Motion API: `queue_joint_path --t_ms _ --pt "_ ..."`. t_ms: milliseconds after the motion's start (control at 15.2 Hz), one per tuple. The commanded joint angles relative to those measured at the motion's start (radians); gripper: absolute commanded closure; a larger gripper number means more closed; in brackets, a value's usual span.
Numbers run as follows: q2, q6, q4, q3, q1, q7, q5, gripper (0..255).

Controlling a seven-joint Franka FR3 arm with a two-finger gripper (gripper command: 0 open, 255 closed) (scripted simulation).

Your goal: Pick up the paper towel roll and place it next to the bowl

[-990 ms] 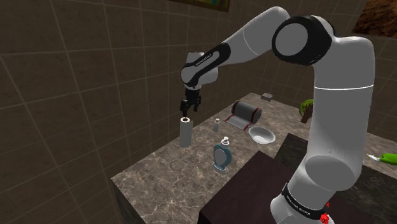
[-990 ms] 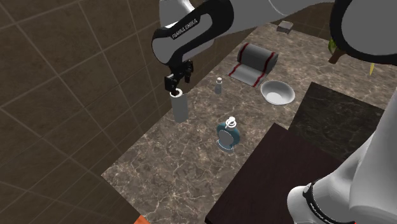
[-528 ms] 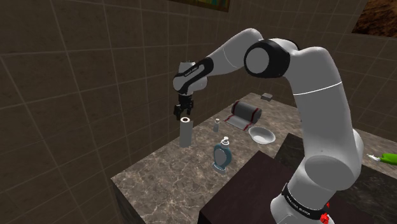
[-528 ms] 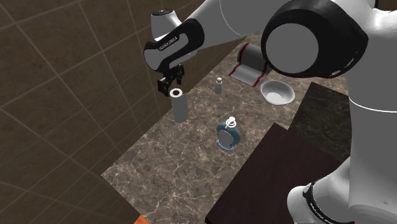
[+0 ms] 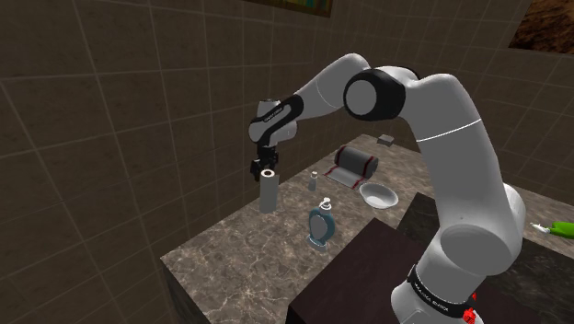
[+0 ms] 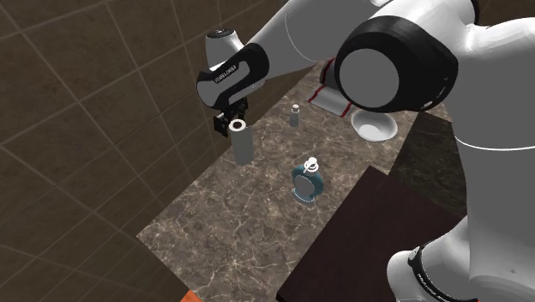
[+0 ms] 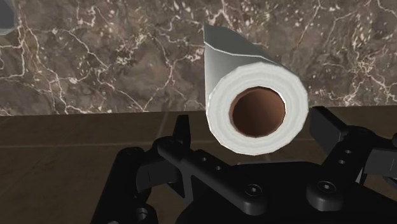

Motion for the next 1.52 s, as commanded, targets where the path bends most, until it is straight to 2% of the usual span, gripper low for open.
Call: queue_joint_path --t_ms 0,396,462,1056,1452 --pt "0.007 0.004 0.003 0.000 0.000 0.000 0.000 0" --pt "0.007 0.004 0.003 0.000 0.000 0.000 0.000 0" --pt "0.007 0.004 0.003 0.000 0.000 0.000 0.000 255" --pt "0.007 0.004 0.003 0.000 0.000 0.000 0.000 255" --pt "-0.047 -0.047 0.000 -0.002 0.002 0.003 -0.003 255"
